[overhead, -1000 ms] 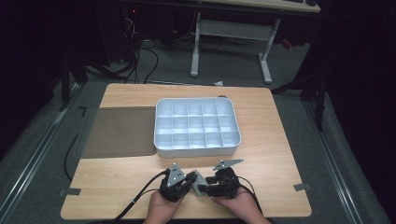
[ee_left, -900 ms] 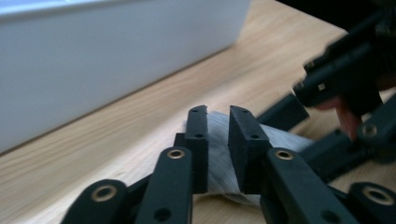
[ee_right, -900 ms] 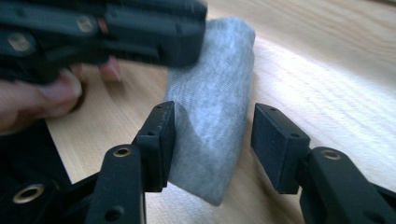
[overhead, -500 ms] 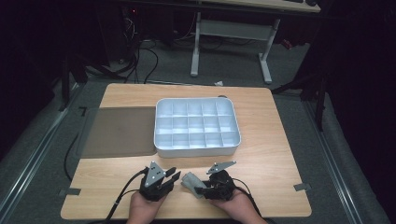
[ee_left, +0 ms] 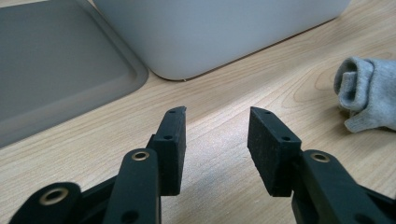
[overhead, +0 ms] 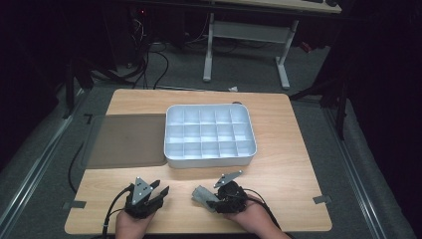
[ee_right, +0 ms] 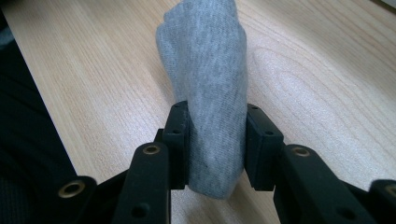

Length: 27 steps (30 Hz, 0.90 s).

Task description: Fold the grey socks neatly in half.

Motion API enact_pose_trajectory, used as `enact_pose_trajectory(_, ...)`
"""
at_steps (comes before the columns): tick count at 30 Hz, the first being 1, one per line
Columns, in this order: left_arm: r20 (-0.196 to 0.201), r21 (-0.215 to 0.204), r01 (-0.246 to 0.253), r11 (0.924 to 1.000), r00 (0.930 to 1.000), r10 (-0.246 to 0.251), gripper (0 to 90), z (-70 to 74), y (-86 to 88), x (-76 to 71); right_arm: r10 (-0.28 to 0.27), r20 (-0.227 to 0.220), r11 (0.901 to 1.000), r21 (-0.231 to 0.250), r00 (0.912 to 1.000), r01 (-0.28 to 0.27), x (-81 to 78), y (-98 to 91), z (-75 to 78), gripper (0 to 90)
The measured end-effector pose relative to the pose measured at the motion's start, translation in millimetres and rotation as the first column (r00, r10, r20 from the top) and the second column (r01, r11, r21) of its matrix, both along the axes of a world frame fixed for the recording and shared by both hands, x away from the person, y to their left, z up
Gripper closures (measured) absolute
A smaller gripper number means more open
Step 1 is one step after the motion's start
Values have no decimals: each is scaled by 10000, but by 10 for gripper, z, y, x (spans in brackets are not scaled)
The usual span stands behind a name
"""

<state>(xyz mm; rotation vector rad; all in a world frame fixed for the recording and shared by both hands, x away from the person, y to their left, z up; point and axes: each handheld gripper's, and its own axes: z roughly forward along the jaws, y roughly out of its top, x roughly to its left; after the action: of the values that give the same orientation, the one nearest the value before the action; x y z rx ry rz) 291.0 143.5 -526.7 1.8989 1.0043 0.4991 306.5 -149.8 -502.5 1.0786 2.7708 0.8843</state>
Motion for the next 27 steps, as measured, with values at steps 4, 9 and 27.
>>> enact_pose_trajectory(4, 77, 48, -94, 9999, 9999, 94, 573, -9, -2, 6, -2, -314, 9992, -402, 9995, -10, 49, 45, 34, 675)
enact_pose_trajectory(9, 15, -301, 109, 9995, 9999, -108, 527, 22, 31, 0, 89, -537, 9976, -675, 9985, -125, 76, 81, 57, 681)
enact_pose_trajectory(27, -115, -488, 799, 9956, 9967, -805, 448, 4, -38, -10, -436, 6, 9920, -1188, 9991, 433, 151, -269, 297, 694)
